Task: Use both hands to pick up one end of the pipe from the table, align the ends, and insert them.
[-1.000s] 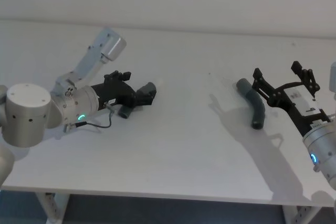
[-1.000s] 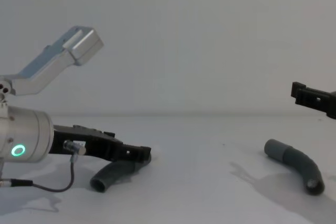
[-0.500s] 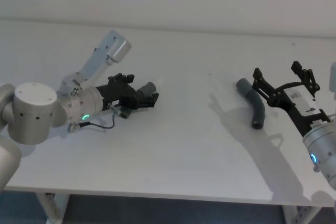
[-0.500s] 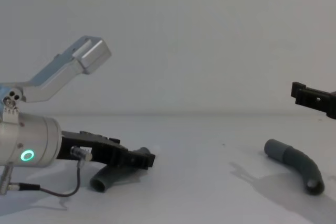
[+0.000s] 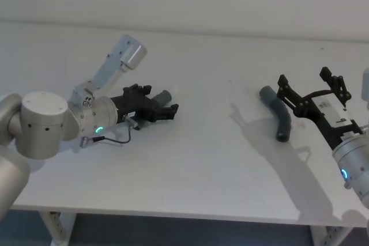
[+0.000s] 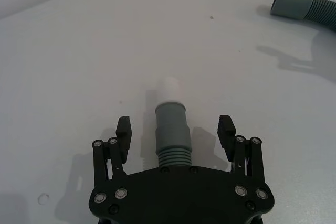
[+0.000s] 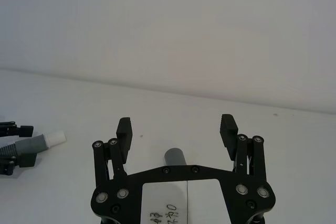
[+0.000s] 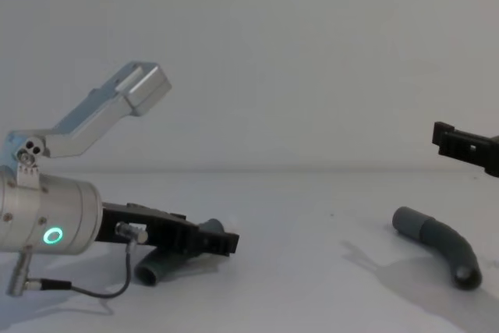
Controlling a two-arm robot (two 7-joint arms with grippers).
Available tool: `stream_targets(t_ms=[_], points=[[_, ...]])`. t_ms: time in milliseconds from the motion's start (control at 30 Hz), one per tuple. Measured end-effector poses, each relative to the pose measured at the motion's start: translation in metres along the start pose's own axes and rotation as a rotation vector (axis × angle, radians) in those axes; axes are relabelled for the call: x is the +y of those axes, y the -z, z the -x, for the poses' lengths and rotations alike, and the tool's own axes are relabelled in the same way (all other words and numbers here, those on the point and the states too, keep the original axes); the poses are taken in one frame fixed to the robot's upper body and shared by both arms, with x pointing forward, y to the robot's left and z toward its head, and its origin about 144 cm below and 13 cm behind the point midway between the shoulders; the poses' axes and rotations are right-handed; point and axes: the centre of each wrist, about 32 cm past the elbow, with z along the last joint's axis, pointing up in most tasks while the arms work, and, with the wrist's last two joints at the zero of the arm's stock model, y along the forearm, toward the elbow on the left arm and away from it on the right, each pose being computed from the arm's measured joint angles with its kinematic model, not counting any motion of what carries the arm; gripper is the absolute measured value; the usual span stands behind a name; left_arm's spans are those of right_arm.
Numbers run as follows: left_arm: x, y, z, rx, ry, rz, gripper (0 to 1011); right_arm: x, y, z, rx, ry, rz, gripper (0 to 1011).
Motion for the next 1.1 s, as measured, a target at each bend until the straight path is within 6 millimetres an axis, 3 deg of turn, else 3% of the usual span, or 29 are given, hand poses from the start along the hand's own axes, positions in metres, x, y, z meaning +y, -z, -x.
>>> stream_targets(t_ms=[567,833,1100], points=[[-0.0006,-0.0020,0.0015,0.050,0.011,-0.033,993,0.0000,0.0000,0.0000,0.000,0.000,0.000,1000],[-0.0005,-0.0028,0.0017,0.058,0.014,-0.041,829,0.0000,0.0000,0.0000,0.000,0.000,0.000,1000],[-0.0005,-0.0031,0.0019,0.062,0.015,-0.045,566,0.0000,0.0000,0.0000,0.000,0.000,0.000,1000]])
